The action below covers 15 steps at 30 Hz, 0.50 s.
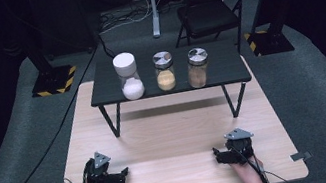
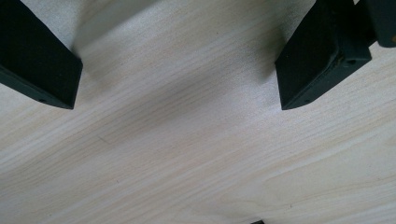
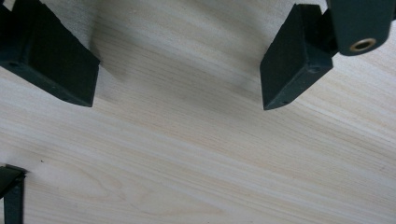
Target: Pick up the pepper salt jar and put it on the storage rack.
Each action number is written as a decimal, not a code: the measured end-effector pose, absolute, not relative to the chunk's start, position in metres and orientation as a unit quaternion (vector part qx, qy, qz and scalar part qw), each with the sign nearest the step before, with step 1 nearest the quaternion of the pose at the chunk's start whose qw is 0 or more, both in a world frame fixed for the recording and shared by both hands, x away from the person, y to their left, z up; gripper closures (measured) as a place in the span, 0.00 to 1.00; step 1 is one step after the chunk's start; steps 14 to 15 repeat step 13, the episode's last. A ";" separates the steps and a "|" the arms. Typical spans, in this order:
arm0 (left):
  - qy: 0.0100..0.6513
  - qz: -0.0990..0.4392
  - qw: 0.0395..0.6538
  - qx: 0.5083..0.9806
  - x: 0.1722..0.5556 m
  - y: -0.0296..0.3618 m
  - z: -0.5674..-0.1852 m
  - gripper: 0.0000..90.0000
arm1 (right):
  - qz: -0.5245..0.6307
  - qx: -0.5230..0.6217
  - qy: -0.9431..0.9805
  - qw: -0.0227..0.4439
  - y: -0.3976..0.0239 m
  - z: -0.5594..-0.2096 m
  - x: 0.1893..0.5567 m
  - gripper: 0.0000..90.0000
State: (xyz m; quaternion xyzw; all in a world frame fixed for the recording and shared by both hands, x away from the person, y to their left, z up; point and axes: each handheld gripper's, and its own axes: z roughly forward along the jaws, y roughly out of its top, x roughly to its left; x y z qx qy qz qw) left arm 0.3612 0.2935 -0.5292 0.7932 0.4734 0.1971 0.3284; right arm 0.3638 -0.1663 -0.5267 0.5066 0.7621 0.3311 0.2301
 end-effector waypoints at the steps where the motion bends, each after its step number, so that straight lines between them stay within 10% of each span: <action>1: 0.473 0.197 0.328 0.793 0.361 0.293 -0.529 0.00 | 0.332 0.508 0.762 0.228 -0.166 -0.527 0.364 0.12; 15: 0.473 0.197 0.328 0.793 0.361 0.294 -0.529 0.00 | 0.332 0.510 0.762 0.221 -0.168 -0.527 0.365 0.10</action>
